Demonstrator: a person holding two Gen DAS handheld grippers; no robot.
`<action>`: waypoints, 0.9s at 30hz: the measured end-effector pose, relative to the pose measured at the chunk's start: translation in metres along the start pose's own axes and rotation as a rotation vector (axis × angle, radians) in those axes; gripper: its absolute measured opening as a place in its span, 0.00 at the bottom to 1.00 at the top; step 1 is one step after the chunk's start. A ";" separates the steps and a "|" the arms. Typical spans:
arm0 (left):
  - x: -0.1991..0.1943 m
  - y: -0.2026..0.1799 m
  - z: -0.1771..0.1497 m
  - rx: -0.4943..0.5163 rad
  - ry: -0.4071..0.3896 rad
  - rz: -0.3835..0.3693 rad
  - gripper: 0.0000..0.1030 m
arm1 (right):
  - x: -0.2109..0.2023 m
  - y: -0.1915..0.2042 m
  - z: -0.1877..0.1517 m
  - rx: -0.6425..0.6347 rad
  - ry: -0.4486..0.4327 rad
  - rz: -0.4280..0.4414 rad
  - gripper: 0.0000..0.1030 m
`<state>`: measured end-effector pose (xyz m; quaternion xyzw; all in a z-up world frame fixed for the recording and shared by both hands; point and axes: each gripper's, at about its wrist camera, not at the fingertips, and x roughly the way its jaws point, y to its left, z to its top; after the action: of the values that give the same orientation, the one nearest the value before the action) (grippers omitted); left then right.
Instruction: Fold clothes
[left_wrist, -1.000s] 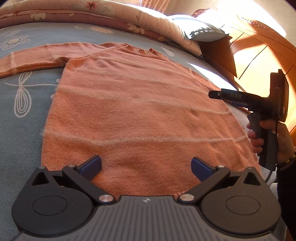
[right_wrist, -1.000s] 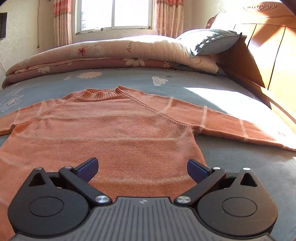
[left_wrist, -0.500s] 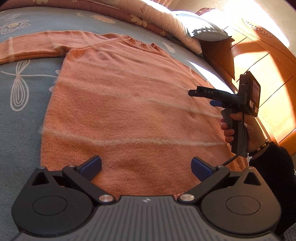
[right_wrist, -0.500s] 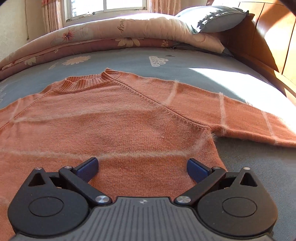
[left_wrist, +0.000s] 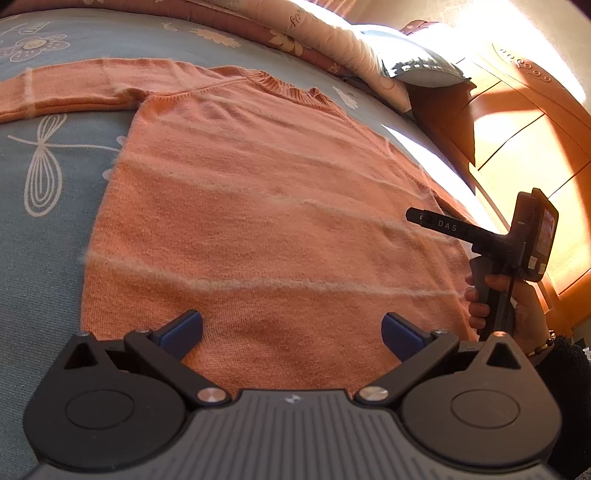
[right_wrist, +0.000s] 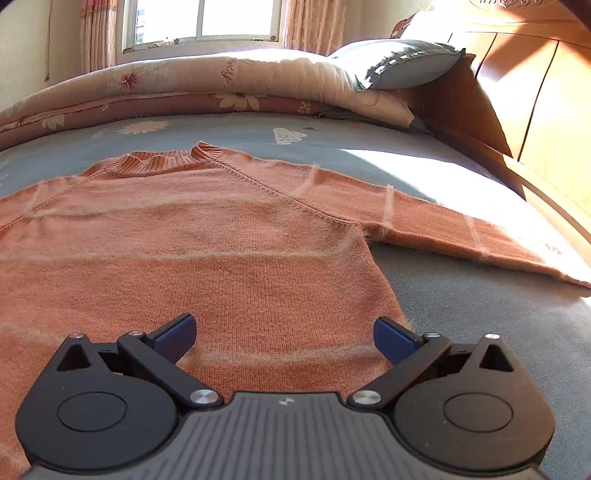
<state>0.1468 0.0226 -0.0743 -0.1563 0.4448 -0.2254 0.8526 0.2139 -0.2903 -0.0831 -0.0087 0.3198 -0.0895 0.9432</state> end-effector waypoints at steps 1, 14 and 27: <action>0.000 0.000 0.000 0.000 0.001 0.000 0.99 | 0.005 0.002 0.006 -0.014 -0.010 0.010 1.00; 0.004 -0.004 0.000 0.038 0.000 0.011 0.99 | 0.015 -0.023 0.005 0.101 0.104 0.045 1.00; 0.006 -0.016 -0.007 0.081 -0.021 0.078 0.99 | -0.089 -0.047 -0.081 0.158 0.115 0.196 1.00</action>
<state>0.1398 0.0050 -0.0751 -0.1066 0.4320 -0.2081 0.8710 0.0876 -0.3180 -0.0904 0.1021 0.3645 -0.0221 0.9253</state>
